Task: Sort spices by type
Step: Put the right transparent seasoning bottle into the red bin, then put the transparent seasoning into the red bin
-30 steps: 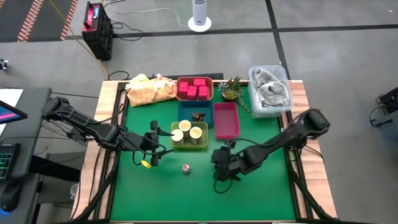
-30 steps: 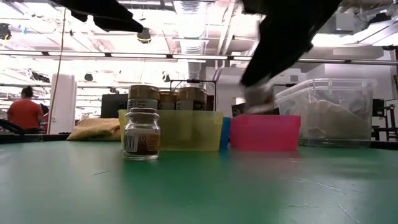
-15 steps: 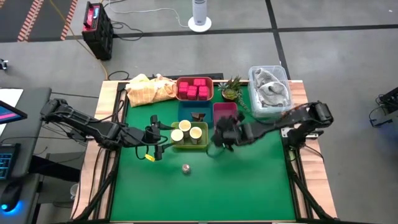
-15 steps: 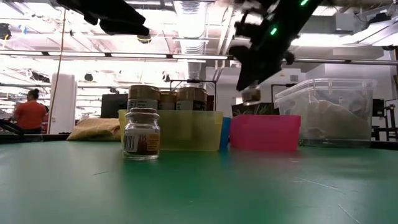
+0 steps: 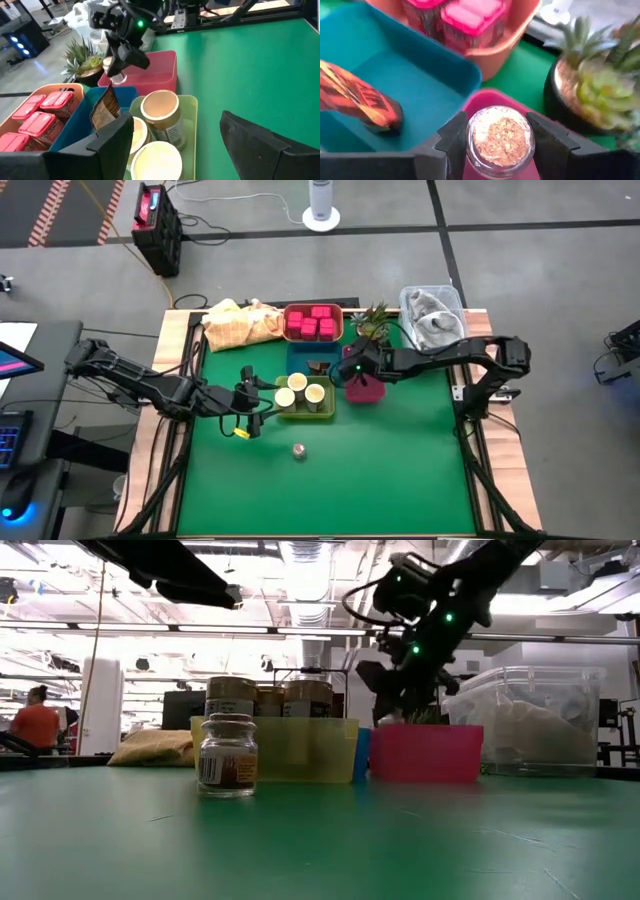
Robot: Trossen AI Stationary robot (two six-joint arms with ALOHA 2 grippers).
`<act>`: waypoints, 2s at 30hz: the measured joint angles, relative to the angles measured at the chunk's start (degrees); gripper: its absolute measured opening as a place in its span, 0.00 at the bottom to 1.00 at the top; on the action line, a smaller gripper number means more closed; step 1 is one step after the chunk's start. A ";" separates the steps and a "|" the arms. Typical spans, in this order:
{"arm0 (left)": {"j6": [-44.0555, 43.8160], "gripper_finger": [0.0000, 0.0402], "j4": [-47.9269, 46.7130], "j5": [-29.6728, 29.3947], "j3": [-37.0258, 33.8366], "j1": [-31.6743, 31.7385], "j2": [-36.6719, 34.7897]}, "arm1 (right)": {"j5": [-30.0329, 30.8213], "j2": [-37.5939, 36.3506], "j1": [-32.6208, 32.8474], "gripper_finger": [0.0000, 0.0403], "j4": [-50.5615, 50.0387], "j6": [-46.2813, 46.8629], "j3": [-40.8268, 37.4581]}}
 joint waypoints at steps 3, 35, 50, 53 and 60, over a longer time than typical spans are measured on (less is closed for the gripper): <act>0.03 0.71 -0.12 0.00 0.00 0.00 0.00 | -1.46 0.32 -0.96 0.51 1.13 0.03 -1.68; 4.13 0.71 1.15 -0.09 0.00 0.38 0.00 | -7.62 -2.37 -1.90 0.80 -1.43 -1.95 -1.85; 5.20 0.71 -3.21 0.14 0.00 1.33 0.00 | -6.86 -4.15 27.36 0.81 11.81 -8.16 -1.81; 5.20 0.71 -3.13 0.22 0.00 1.33 0.00 | -4.23 0.23 31.54 0.81 18.31 -9.18 -1.03; 5.14 0.71 -2.36 0.22 0.00 1.34 0.00 | -3.63 14.13 34.13 0.81 21.63 -12.33 9.39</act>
